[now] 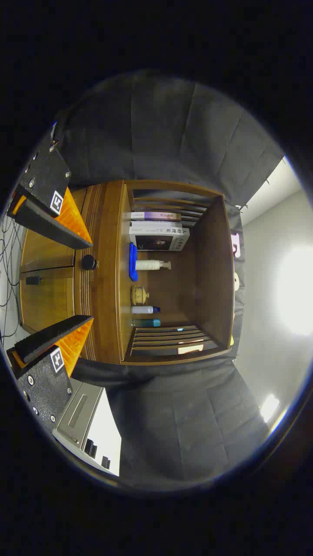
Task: Pull open the drawer, take out the items inside it, and place them on the countertop above the cabinet.
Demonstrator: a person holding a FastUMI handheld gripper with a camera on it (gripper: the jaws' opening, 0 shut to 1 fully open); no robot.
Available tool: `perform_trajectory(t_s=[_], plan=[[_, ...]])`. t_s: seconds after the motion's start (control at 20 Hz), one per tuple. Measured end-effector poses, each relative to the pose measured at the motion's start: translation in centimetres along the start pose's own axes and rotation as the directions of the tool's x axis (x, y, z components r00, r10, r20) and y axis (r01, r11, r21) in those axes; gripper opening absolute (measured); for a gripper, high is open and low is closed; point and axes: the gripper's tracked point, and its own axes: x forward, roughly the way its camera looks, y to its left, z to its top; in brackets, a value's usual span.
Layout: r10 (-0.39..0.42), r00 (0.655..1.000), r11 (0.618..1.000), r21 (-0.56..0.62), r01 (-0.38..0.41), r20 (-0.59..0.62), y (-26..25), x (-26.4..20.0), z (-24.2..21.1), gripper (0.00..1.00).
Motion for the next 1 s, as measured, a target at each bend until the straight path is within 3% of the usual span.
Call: perform_trajectory(t_s=[1.0], plan=[[0.006, 1.0, 1.0, 0.027, -0.006, -0.011, 0.1, 0.3, -0.9, 0.95]])
